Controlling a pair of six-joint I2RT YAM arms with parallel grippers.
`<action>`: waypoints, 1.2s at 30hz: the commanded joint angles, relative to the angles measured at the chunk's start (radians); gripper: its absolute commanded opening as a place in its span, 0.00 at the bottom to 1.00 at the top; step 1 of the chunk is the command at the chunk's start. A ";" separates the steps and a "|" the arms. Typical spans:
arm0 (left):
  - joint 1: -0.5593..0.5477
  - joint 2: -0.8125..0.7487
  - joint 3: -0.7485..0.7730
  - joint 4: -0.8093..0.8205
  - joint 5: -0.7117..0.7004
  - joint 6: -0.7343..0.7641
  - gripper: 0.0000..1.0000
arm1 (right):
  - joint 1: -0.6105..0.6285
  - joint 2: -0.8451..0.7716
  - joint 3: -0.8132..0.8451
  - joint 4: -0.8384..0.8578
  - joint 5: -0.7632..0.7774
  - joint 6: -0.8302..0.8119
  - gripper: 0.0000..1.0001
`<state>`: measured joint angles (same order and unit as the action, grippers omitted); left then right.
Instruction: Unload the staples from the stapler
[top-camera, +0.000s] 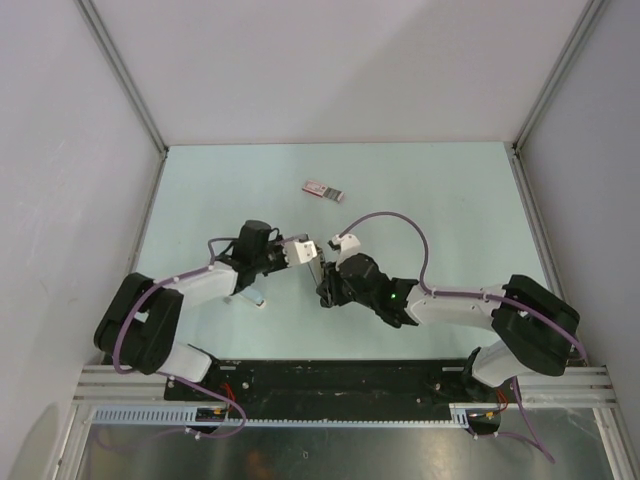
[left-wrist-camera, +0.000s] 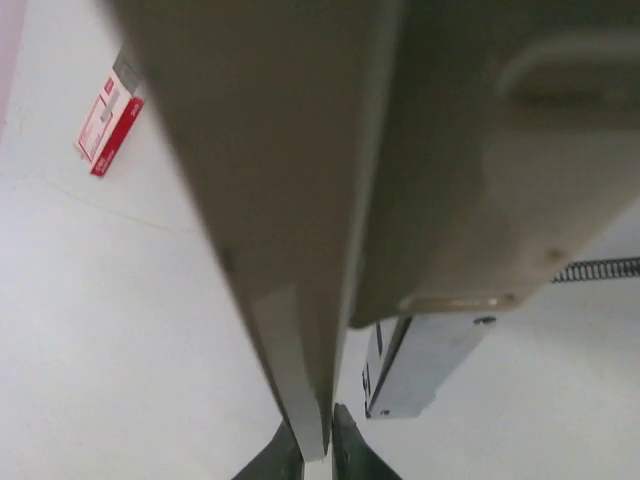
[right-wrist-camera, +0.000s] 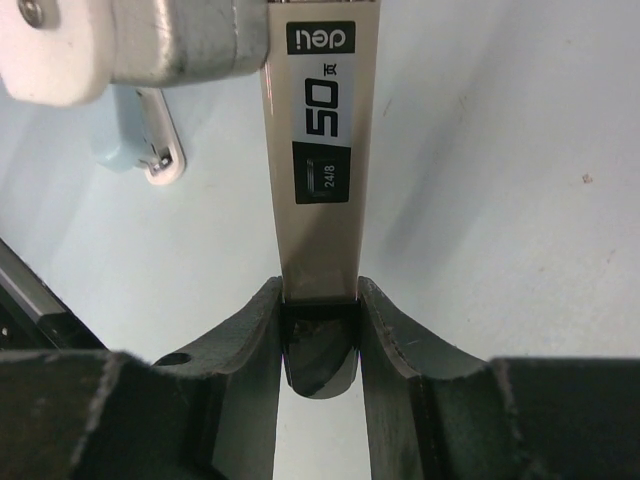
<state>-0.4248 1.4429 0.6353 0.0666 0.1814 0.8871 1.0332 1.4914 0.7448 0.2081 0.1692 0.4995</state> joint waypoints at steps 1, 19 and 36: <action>-0.027 0.016 -0.038 0.179 -0.144 0.126 0.00 | 0.021 -0.035 -0.008 -0.019 0.024 -0.032 0.00; -0.112 -0.041 -0.100 0.328 -0.220 0.168 0.00 | 0.008 -0.043 -0.033 0.055 0.018 0.005 0.00; -0.123 -0.189 0.178 -0.291 0.350 -0.474 0.09 | -0.091 0.001 0.118 0.390 -0.026 0.210 0.00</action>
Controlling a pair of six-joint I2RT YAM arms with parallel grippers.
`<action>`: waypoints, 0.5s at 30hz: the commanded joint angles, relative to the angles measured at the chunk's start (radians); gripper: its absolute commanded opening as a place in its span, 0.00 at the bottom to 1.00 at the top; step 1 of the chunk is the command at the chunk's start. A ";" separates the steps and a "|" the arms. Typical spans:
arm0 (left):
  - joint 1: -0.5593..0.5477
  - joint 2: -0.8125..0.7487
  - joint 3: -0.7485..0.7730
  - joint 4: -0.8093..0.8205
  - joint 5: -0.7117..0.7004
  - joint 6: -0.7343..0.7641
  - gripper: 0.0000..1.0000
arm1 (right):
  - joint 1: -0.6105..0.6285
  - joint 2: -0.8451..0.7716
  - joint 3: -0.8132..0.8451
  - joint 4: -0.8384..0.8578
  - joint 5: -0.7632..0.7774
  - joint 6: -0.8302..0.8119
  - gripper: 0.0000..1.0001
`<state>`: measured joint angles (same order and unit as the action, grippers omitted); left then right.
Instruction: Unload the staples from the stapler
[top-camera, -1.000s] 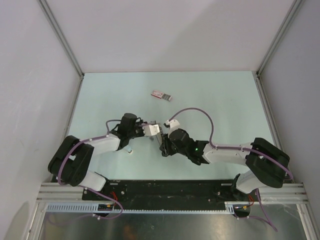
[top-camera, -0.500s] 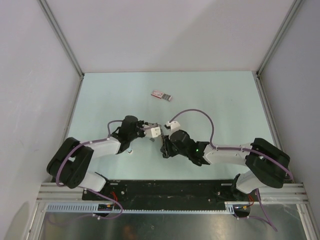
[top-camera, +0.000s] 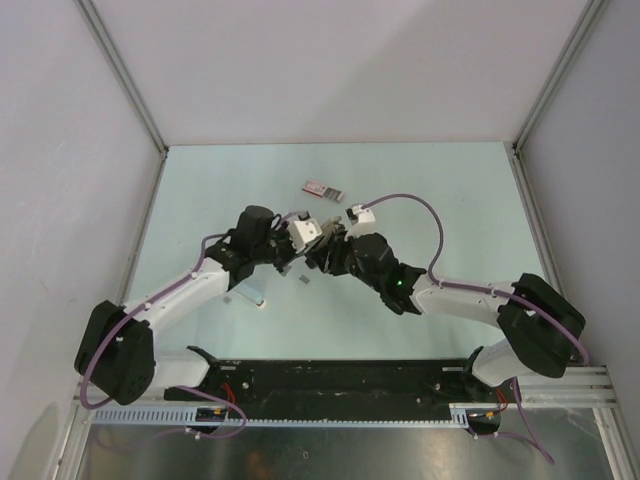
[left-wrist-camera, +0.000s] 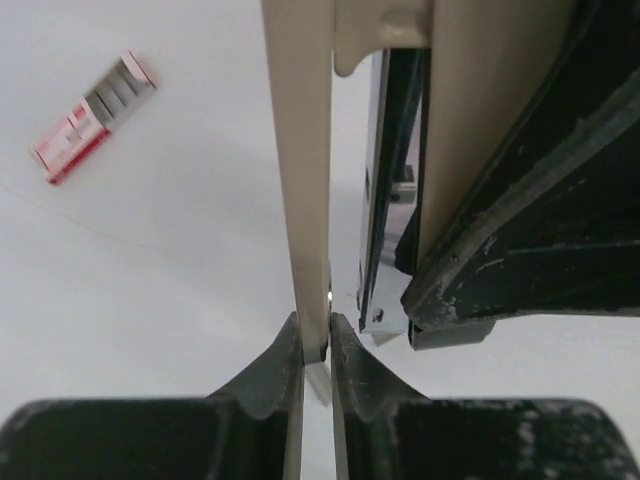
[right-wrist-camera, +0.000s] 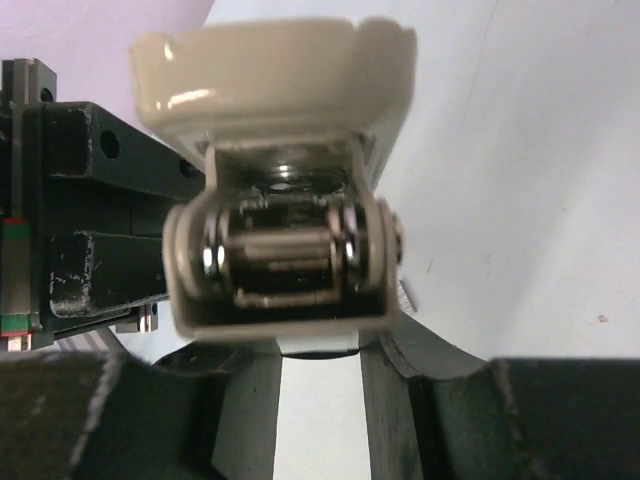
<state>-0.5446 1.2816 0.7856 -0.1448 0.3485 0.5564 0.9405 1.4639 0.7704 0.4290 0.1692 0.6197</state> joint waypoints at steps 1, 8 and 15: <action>-0.002 -0.031 0.021 -0.087 0.198 -0.158 0.15 | 0.001 0.040 0.104 0.171 -0.026 0.092 0.00; 0.120 -0.100 0.025 -0.094 0.248 -0.268 0.62 | -0.014 0.095 0.201 0.044 0.010 0.039 0.00; 0.384 -0.105 0.115 -0.096 0.370 -0.365 0.64 | -0.042 0.150 0.324 -0.104 0.060 -0.068 0.00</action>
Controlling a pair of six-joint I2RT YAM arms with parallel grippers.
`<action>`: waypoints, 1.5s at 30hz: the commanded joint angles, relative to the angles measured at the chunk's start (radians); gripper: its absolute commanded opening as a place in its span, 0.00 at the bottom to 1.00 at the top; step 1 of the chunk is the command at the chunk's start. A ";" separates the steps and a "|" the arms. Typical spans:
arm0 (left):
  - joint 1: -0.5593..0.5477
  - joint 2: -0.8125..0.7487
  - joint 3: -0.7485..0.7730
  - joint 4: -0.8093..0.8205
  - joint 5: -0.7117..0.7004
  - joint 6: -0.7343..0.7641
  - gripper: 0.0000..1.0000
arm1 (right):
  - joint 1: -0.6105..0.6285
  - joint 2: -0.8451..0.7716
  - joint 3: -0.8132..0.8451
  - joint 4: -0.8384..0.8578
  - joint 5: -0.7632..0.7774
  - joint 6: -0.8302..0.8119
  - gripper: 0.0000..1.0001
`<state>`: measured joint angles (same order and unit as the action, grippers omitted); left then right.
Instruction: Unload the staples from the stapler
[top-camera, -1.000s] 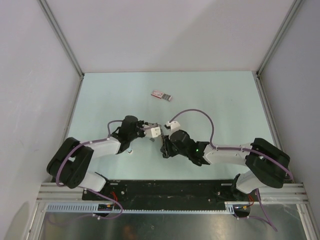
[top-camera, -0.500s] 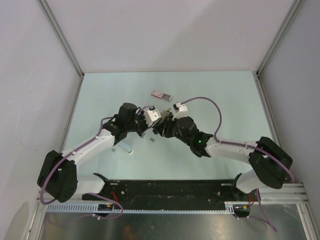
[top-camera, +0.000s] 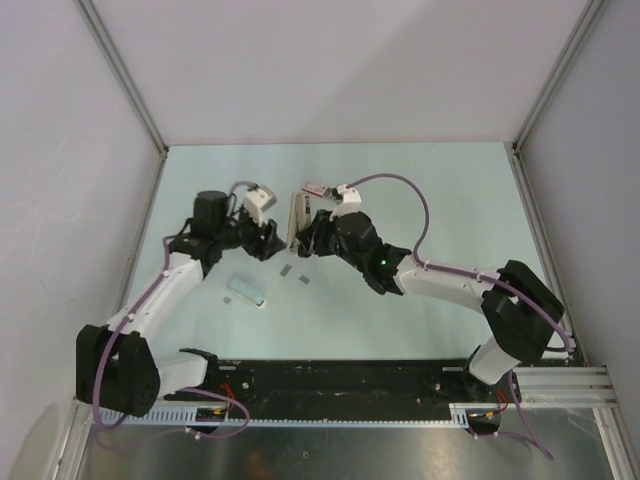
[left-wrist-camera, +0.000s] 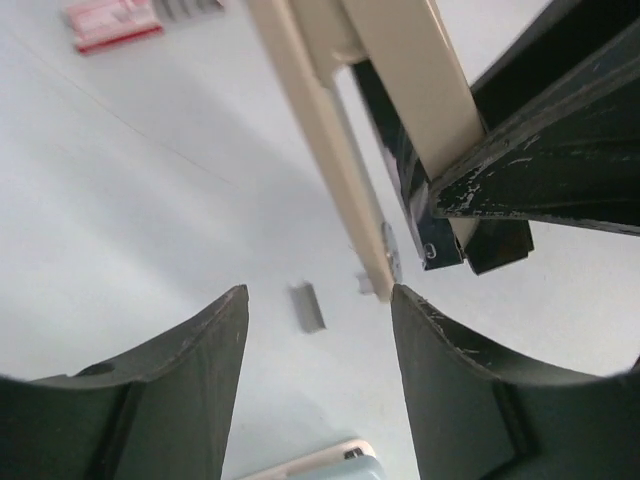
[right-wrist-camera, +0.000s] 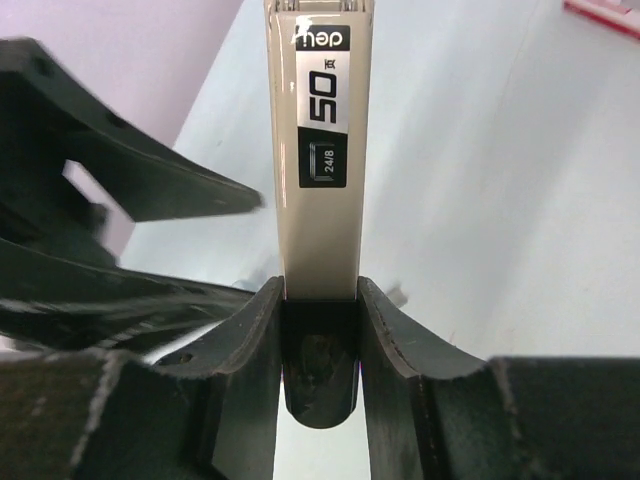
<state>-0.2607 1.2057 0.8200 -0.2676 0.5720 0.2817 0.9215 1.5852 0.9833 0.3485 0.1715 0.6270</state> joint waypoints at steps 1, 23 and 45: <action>0.135 -0.025 0.088 0.027 0.161 -0.103 0.64 | -0.027 0.048 0.142 -0.057 0.061 -0.096 0.00; 0.322 -0.035 0.051 -0.025 0.261 -0.208 0.79 | -0.020 0.571 0.853 -0.670 0.135 -0.448 0.00; 0.354 0.021 0.064 -0.051 0.213 -0.185 0.81 | -0.065 0.640 0.997 -0.713 -0.065 -0.458 0.60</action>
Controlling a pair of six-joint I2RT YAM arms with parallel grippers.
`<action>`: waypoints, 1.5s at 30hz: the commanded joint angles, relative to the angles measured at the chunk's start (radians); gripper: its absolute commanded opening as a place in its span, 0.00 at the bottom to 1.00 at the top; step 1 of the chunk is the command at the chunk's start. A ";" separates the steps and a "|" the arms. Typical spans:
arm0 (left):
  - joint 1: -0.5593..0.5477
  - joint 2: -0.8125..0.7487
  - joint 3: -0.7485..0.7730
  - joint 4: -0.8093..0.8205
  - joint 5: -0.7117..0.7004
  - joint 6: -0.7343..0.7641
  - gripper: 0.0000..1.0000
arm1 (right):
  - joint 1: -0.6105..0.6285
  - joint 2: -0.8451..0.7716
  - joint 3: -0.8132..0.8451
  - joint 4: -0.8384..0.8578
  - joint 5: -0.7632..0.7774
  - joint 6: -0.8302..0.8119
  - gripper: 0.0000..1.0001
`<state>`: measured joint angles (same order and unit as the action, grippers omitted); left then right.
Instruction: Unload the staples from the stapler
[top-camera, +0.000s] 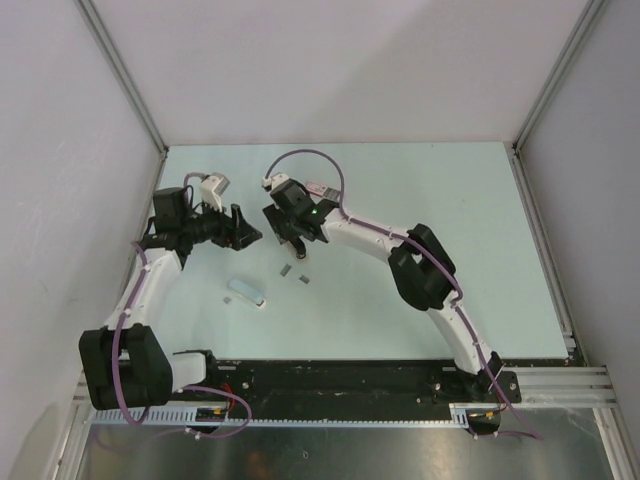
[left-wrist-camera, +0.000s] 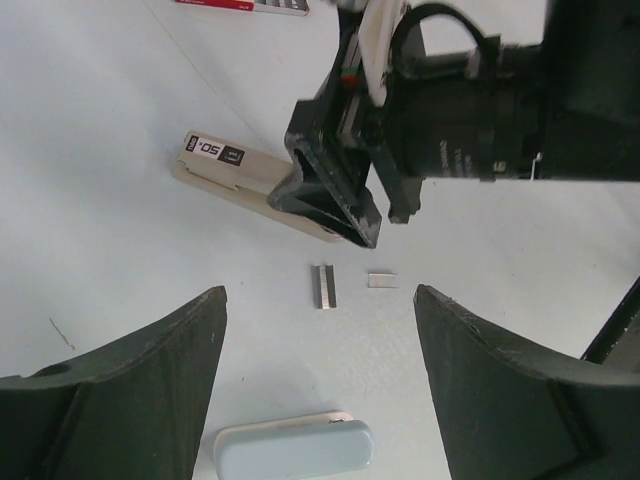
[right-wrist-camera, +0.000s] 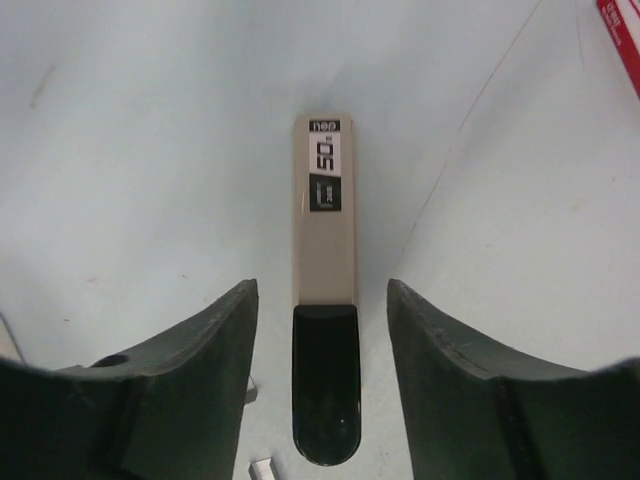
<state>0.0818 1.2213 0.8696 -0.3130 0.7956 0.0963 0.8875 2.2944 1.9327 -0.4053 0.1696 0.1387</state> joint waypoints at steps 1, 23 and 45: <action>0.012 0.008 0.015 -0.006 -0.013 0.001 0.81 | -0.037 -0.080 0.046 0.044 -0.077 0.036 0.63; 0.013 0.066 0.033 -0.018 0.031 0.024 0.80 | -0.253 0.194 0.236 0.321 0.157 0.018 0.99; 0.012 0.134 0.075 -0.029 0.067 0.024 0.80 | -0.323 0.395 0.474 0.127 0.023 0.039 0.93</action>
<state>0.0872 1.3506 0.8944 -0.3435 0.8238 0.1051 0.5625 2.6747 2.3730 -0.2256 0.2150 0.1642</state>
